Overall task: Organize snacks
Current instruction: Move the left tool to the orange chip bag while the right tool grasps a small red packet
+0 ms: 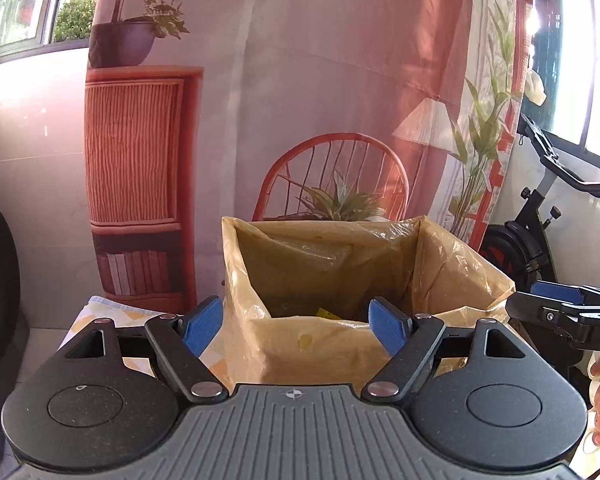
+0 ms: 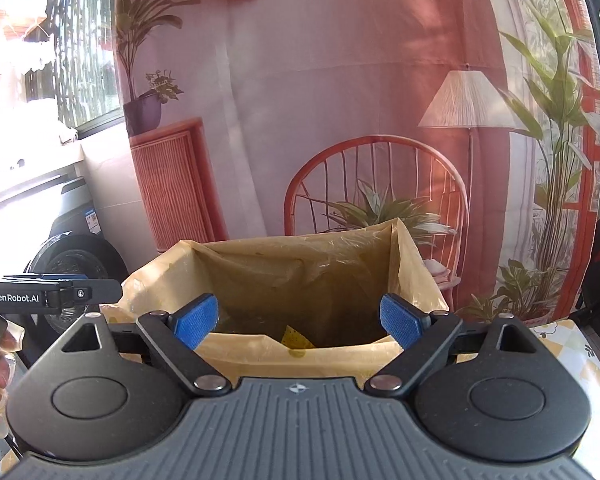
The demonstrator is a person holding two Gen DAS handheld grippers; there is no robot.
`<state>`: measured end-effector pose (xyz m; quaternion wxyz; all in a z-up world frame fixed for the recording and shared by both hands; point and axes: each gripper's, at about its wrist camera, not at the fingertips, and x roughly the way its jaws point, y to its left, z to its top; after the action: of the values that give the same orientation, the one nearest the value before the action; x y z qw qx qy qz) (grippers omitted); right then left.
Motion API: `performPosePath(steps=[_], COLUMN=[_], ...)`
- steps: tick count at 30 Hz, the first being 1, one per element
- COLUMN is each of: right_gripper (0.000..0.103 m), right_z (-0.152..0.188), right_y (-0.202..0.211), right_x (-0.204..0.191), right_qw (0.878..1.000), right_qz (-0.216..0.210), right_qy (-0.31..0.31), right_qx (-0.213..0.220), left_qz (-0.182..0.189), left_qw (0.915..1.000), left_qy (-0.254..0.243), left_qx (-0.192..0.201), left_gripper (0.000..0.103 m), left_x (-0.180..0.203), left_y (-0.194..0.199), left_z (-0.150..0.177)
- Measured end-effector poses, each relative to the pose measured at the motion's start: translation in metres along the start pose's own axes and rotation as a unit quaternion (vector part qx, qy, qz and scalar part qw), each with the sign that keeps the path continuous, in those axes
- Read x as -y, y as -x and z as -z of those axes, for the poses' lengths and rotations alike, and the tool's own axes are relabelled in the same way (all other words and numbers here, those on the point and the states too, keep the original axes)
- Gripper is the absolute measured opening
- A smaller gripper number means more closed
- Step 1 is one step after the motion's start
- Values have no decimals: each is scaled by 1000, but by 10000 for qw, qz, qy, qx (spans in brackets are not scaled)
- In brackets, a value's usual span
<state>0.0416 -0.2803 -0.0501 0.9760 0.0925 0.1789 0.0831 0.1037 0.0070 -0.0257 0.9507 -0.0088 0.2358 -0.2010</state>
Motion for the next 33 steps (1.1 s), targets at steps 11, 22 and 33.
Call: performPosePath(steps=[11, 22, 33], right_gripper=[103, 82, 59], right_z=[72, 131, 187], right_y=[35, 12, -19], right_x=[-14, -81, -118], right_qw=[9985, 9789, 9405], right_qz=[-60, -685, -702], right_qy=[-213, 376, 938], right_qx=[-499, -1889, -3189], left_qz=[-205, -329, -372], left_qw=[9986, 9963, 9924], left_qy=[285, 313, 592], left_qx=[-399, -730, -1016], left_gripper=[83, 83, 83], left_x=[-25, -35, -61], left_y=[36, 50, 52], left_z=[72, 120, 153])
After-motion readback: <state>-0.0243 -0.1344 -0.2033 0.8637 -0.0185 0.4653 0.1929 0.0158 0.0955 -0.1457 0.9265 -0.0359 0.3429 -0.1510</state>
